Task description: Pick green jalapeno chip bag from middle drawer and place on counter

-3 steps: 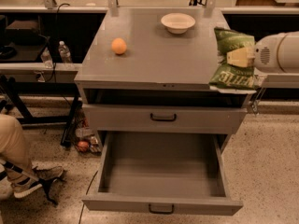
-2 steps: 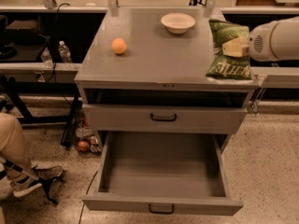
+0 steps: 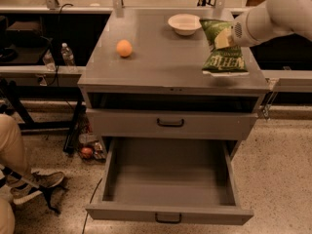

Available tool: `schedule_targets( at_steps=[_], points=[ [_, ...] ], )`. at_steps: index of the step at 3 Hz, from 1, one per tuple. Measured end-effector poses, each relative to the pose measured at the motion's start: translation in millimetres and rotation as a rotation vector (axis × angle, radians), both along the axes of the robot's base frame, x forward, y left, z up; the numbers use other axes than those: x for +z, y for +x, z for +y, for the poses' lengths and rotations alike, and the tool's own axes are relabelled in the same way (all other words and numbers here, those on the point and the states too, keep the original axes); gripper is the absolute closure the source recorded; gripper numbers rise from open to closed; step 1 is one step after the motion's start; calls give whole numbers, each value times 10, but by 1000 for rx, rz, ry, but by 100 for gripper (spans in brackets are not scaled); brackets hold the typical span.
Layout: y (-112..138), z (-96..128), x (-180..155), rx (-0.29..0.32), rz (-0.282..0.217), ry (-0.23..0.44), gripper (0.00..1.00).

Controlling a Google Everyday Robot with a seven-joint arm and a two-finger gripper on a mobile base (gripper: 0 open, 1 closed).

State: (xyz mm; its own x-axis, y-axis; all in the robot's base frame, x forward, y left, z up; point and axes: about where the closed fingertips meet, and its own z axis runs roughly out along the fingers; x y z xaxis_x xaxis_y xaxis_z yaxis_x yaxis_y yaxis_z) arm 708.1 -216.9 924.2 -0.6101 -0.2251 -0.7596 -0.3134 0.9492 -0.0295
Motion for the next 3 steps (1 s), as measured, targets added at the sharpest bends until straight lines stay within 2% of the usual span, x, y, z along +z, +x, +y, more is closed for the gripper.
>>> schedule_targets(
  at_steps=[1, 2, 3],
  points=[
    [305, 55, -87, -25, 55, -6, 100],
    [608, 108, -127, -47, 92, -1, 82],
    [881, 181, -161, -56, 126, 5, 49]
  ],
)
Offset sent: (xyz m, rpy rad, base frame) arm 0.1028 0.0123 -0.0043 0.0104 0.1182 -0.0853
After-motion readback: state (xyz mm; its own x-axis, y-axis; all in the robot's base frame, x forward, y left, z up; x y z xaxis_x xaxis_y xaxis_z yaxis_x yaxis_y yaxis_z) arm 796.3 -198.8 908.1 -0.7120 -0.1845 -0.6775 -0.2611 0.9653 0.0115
